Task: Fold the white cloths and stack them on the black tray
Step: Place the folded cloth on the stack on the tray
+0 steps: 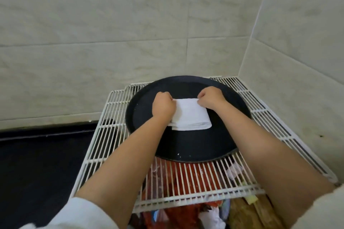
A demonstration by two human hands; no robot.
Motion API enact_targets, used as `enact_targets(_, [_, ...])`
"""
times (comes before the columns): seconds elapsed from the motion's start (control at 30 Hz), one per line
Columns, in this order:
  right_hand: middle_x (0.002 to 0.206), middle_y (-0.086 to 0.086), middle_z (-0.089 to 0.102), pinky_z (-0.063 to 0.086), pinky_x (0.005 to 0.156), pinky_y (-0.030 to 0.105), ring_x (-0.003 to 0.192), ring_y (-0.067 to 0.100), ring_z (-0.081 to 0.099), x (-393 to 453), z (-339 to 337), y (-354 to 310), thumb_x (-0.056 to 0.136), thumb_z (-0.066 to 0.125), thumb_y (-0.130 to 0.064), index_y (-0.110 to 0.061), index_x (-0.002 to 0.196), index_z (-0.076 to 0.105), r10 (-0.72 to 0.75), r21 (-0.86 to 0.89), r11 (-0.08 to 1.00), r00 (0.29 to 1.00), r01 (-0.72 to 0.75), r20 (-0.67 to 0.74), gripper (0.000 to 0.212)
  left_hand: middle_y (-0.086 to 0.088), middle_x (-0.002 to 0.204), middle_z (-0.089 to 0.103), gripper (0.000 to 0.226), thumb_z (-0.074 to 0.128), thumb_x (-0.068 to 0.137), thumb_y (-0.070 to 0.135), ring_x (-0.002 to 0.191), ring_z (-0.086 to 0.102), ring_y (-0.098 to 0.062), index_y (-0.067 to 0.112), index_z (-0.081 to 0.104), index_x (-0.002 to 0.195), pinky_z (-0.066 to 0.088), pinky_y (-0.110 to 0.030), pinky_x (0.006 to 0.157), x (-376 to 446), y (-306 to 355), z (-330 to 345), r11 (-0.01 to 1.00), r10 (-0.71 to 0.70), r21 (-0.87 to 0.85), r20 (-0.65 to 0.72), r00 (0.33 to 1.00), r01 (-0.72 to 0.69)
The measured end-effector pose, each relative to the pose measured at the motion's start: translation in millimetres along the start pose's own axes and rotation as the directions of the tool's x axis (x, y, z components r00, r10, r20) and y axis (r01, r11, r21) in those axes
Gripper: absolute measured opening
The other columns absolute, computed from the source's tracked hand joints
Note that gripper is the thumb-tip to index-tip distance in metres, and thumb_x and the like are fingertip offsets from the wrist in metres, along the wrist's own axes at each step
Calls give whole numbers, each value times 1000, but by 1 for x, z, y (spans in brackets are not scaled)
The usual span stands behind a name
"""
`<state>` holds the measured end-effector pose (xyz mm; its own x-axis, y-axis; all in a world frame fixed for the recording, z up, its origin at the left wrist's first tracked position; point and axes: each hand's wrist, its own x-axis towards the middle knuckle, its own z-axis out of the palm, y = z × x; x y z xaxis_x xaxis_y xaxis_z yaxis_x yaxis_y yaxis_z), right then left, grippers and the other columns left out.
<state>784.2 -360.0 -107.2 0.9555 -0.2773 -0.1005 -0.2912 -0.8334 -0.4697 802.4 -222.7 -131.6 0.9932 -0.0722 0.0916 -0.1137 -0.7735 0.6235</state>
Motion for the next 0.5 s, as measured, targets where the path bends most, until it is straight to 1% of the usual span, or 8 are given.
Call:
enact_targets(0.03, [114,17,65,49,94,38,109,32,57,-2,0,-2,86,45,-2,6,101,65,-21,-43,999,1000,21,7,26,-17,114,56,22,45,92,9,94,54,-28,-5,61,98,36,-29,73,-1,0,-2,999,16,36,2,1000,-17])
enact_targets(0.1, [119,20,60,50,84,37,106,34,57,-9,-1,-10,86,43,-1,4,102,64,-78,-168,983,997,76,-5,27,-16,118,52,21,45,93,11,91,52,-27,-3,59,101,38,-30,73,-5,-3,-12,992,57,110,0,998,-57])
enact_targets(0.13, [122,21,55,48,79,36,107,35,54,-13,0,-17,86,43,-1,3,102,62,-128,-247,962,992,120,-19,26,-16,118,52,22,45,93,12,97,53,-28,-2,58,104,40,-31,75,-7,-6,-19,984,92,153,-9,996,-89])
enact_targets(0.17, [124,20,50,45,79,36,109,35,51,-17,2,-27,87,43,-3,1,105,61,-191,-320,932,981,172,-27,26,-15,120,52,24,45,92,13,106,53,-31,-1,56,109,42,-33,79,-9,-11,-30,969,134,209,-9,991,-129])
enact_targets(0.27, [124,18,47,43,87,37,116,35,43,-37,13,-78,89,44,-10,-6,117,57,-387,-416,841,922,347,-14,31,-16,131,48,35,45,92,16,123,43,-33,5,45,125,41,-40,96,-22,-37,-74,873,195,449,33,980,-189])
enact_targets(0.33, [122,18,49,42,90,39,116,36,44,-55,30,-124,89,44,-13,-7,116,57,-503,-404,789,864,462,7,30,-16,133,48,36,44,93,17,126,41,-32,6,43,127,39,-41,99,-35,-70,-113,819,155,558,10,988,-134])
enact_targets(0.43, [126,20,49,42,94,41,120,36,44,-92,65,-193,88,44,-11,-6,121,53,-627,-357,720,779,594,31,35,-14,134,48,38,43,94,21,125,42,-32,9,42,130,40,-42,98,-68,-135,-180,782,3,623,-58,998,34])
enact_targets(0.5, [129,21,49,42,96,41,121,37,44,-123,94,-239,87,47,-12,-7,125,51,-680,-350,670,730,655,65,39,-15,133,49,39,43,94,22,124,43,-33,9,44,130,42,-41,95,-102,-187,-223,742,-91,654,-121,989,148])
